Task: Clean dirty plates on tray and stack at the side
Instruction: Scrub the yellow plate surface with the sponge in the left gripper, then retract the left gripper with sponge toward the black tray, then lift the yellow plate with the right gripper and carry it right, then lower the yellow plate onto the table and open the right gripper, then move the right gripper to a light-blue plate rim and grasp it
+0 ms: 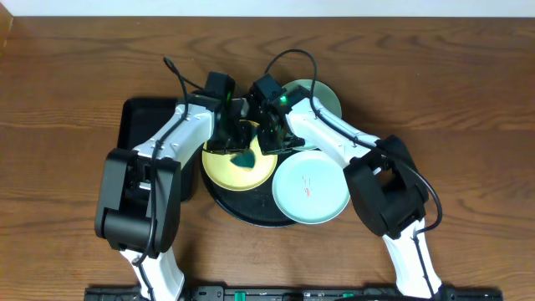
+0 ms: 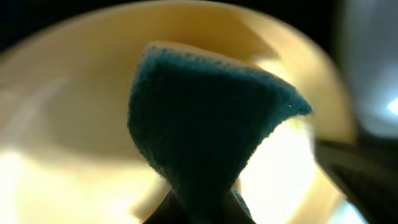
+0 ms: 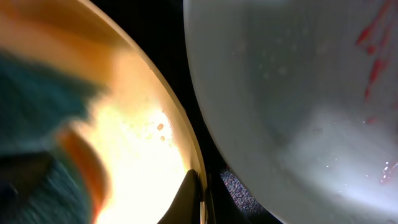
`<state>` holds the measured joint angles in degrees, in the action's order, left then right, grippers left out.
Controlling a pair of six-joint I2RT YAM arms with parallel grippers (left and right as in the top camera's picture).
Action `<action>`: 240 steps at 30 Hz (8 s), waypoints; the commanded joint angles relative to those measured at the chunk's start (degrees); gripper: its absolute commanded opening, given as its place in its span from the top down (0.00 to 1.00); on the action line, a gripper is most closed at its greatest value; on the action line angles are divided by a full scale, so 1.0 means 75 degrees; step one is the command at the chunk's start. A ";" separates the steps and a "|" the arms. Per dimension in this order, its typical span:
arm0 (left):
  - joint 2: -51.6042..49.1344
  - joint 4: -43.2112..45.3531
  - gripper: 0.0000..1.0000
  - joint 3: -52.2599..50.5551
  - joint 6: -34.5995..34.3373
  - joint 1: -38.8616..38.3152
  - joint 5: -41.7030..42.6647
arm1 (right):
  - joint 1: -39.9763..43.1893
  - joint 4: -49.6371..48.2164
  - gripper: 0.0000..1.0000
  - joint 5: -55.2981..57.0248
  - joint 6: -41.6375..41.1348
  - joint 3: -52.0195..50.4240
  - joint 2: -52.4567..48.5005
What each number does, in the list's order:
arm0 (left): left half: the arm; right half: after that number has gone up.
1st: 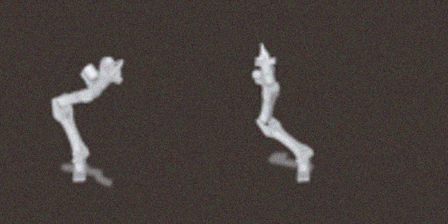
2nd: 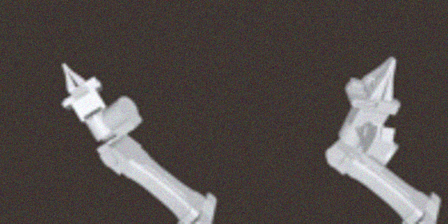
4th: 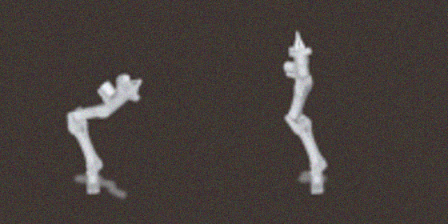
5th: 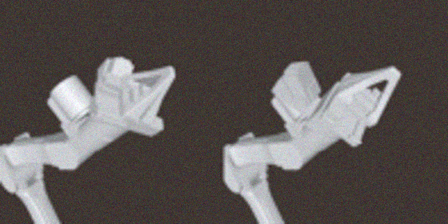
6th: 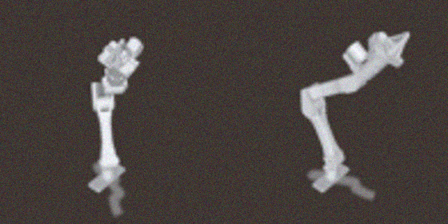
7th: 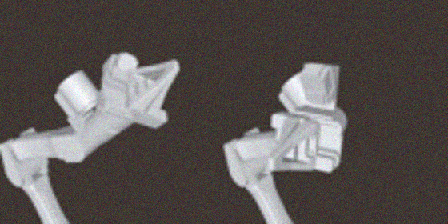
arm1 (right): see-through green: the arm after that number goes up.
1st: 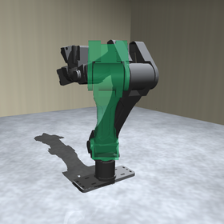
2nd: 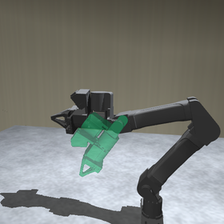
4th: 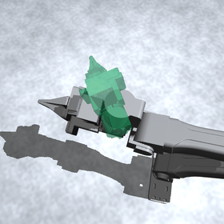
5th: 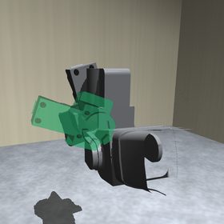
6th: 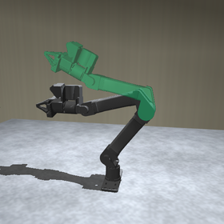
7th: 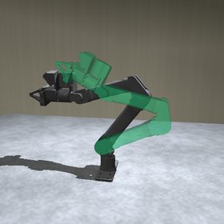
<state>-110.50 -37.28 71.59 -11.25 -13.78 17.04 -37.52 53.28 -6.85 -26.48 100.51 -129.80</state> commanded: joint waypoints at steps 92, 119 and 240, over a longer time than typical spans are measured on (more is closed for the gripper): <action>0.1061 -0.3960 0.93 0.2940 -0.0935 0.3115 -0.2961 | -0.1877 -0.0105 0.99 0.7254 0.2226 0.0160 0.2713; 0.1061 -0.3960 0.92 0.2938 -0.0933 0.3115 -0.2964 | -0.3139 -0.0408 0.99 0.9046 0.2317 0.0157 0.2722; 0.1061 -0.3937 0.93 0.2938 -0.0933 0.3112 -0.2932 | 0.2667 0.1719 0.99 -0.0434 0.2509 -0.3150 0.2422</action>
<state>-102.76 -66.65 92.95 -19.22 9.32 -4.47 -17.06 66.41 -8.32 -7.42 76.97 -111.04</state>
